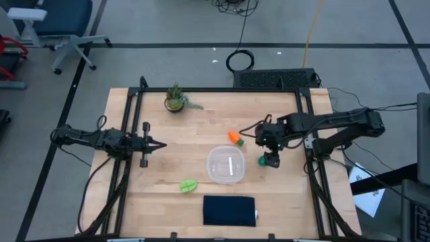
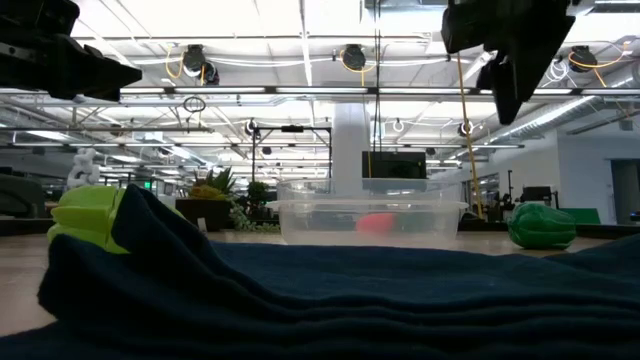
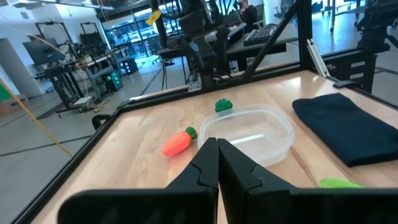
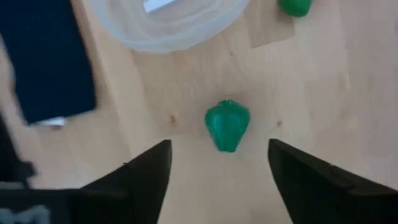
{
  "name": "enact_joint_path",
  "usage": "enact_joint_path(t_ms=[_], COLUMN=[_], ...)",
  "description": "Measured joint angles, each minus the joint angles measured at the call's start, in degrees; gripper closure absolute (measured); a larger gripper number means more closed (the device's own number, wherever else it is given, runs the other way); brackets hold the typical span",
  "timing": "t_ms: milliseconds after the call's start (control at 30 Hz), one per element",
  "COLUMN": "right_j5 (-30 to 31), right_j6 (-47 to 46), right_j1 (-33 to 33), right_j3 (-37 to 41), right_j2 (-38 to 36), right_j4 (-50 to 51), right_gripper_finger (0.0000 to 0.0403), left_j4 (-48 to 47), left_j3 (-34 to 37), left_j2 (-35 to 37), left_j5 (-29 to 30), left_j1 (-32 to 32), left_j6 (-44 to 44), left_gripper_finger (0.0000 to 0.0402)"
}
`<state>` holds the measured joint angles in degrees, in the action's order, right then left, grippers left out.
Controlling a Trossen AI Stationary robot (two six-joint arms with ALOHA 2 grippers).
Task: Pick and placing Produce into tupperware
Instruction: Put the green bell pepper into the transparent bin
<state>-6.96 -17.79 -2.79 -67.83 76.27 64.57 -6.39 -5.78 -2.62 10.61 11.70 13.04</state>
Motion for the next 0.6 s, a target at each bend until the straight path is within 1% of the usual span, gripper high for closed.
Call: enact_joint_path(t_ms=[100,233,433,600], right_j5=[1.2,1.4,1.6,2.7], right_j6=[3.1,3.5,3.7,3.6], right_j1=[-0.3,-0.3,-0.3,-0.3], right_j3=[0.0,0.0,0.4,3.4], right_j2=[1.5,3.4,5.8,6.7], right_j4=[-0.4,-1.4,-2.5,-3.8], right_gripper_finger=[0.0113,0.0094,0.0088,0.0087], left_j4=[-0.1,-0.4,-1.0,-1.2], left_j3=[0.0,0.0,0.0,0.0], left_j2=[0.0,0.0,0.0,0.0], left_j5=[0.0,0.0,0.0,0.0], left_j1=[0.0,0.0,0.0,0.0], left_j6=[0.0,0.0,0.0,-0.2], left_gripper_finger=[0.0401,0.0401,0.0401,0.0401])
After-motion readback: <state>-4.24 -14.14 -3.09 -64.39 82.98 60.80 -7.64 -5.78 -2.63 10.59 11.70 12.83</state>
